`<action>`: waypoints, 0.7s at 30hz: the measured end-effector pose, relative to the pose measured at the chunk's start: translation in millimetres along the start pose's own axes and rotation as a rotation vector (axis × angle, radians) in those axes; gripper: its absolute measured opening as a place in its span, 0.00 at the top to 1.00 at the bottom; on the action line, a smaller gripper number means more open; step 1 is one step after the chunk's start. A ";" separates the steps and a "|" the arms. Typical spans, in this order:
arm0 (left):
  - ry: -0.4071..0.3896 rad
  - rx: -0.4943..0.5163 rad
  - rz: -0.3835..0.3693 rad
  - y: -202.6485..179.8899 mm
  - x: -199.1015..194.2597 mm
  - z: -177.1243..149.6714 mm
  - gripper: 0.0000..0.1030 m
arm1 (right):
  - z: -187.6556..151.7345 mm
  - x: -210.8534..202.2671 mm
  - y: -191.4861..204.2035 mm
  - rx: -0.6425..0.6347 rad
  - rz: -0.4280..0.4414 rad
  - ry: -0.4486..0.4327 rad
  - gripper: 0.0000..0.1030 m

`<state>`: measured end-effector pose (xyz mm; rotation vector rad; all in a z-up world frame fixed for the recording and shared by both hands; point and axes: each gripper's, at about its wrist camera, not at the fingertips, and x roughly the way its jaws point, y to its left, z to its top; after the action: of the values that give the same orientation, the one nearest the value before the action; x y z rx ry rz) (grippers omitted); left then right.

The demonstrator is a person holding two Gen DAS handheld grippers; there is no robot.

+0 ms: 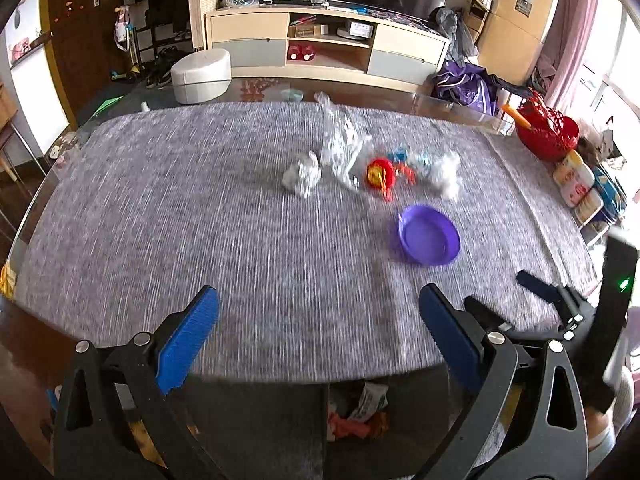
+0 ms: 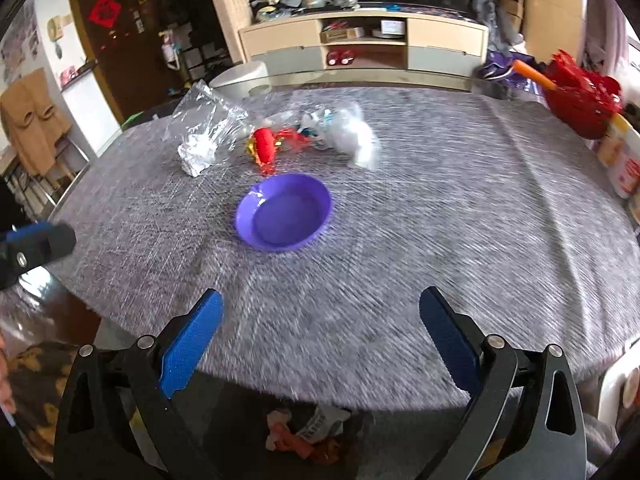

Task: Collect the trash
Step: 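Grasp the purple dish with the right tool while the left tool grasps the clear plastic bag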

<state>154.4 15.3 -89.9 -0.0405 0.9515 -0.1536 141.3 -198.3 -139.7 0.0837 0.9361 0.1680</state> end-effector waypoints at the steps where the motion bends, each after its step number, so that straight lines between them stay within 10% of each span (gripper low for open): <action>1: 0.001 0.001 -0.001 -0.5 3.5 5.7 0.08 | 1.9 4.1 0.9 -0.003 0.001 0.004 0.05; 21: 0.023 0.077 0.012 -10.4 79.0 100.9 0.18 | 27.3 54.0 18.6 -0.095 -0.065 -0.012 0.10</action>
<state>280.4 -10.1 -94.0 0.0378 0.9680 -0.1800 192.7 -170.3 -163.8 -0.0329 0.9163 0.1517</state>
